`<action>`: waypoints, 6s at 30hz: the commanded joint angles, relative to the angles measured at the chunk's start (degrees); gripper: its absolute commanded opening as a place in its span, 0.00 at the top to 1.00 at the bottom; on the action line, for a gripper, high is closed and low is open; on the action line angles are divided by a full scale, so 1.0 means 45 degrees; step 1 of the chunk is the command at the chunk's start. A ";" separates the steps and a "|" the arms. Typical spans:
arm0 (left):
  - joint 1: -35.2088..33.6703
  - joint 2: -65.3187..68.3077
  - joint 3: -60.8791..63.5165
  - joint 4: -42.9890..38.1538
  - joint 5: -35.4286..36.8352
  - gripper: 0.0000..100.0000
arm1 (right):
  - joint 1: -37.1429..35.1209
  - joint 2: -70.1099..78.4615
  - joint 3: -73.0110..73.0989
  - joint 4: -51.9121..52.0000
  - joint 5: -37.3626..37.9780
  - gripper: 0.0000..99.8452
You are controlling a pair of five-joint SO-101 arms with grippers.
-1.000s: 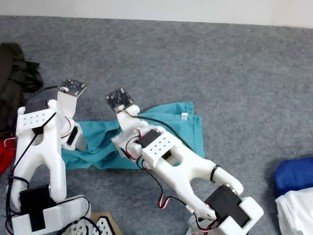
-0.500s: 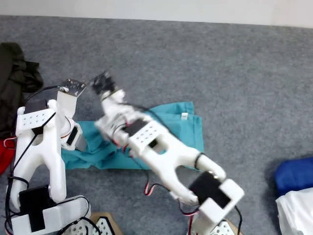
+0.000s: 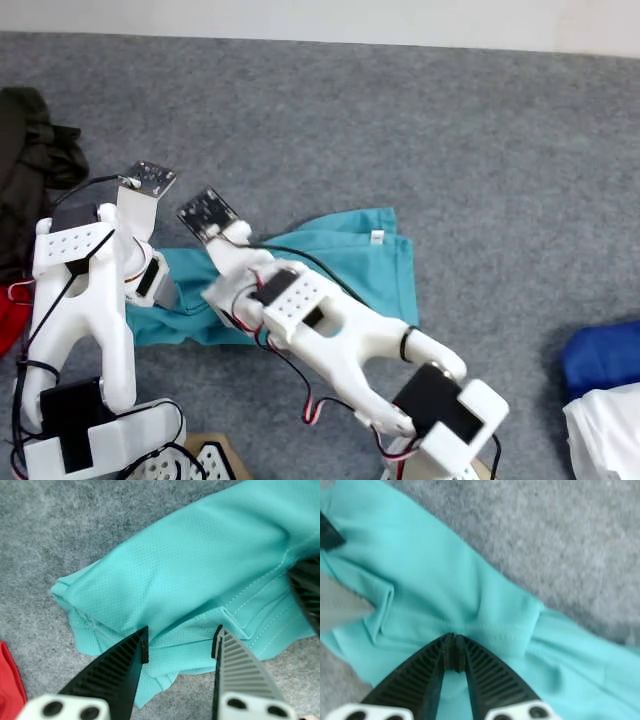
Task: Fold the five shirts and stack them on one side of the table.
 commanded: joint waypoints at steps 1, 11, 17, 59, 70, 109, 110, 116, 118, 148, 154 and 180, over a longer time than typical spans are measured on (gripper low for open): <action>-0.0166 -0.0420 -0.0049 -0.0117 -0.0059 0.77 | 0.0244 -0.0889 0.0537 -0.0205 0.0117 0.99; -0.0361 -0.0420 -0.0049 -0.0117 -0.0059 0.77 | 0.0107 -0.2882 0.1534 0.0205 0.0117 0.99; -0.0361 -0.0420 -0.0049 -0.0137 -0.0059 0.77 | 0.0928 -0.7336 0.2510 0.1905 0.0078 0.99; -0.1143 -0.0420 -0.0205 -0.0313 -0.0059 0.77 | 0.9074 -0.3077 0.2842 0.0537 0.0137 0.83; -0.1123 -0.0420 0.0029 -0.0313 -0.0059 0.77 | 0.9114 -0.0733 0.0850 0.0537 0.1114 0.99; -0.0479 -0.0420 0.0420 -0.0586 -0.0059 0.77 | 0.9465 0.1768 -0.2354 -0.1377 0.0332 0.96; -0.0479 -0.0420 0.0420 -0.0586 -0.0059 0.77 | 0.9465 0.1631 -0.2315 -0.1201 0.0332 0.91; -0.0420 -0.0420 0.0440 -0.0586 -0.0059 0.77 | 0.9426 0.0107 -0.2120 0.0342 0.1035 0.73; -0.0420 -0.0420 0.0361 -0.0586 -0.0059 0.77 | 0.9485 -0.0459 -0.1748 0.0557 0.1016 0.73; -0.0987 -0.0400 -0.3136 0.2071 0.2188 0.77 | 0.8684 -0.2510 0.1768 0.1260 0.0410 0.73; -0.0889 -0.0479 -0.1963 0.2676 0.2168 0.77 | 0.8703 -0.2510 0.1768 0.1241 0.0371 0.73; -0.1104 -0.0518 -0.2198 0.3380 0.2149 0.58 | 0.8703 -0.2510 0.1885 0.0811 0.0410 0.73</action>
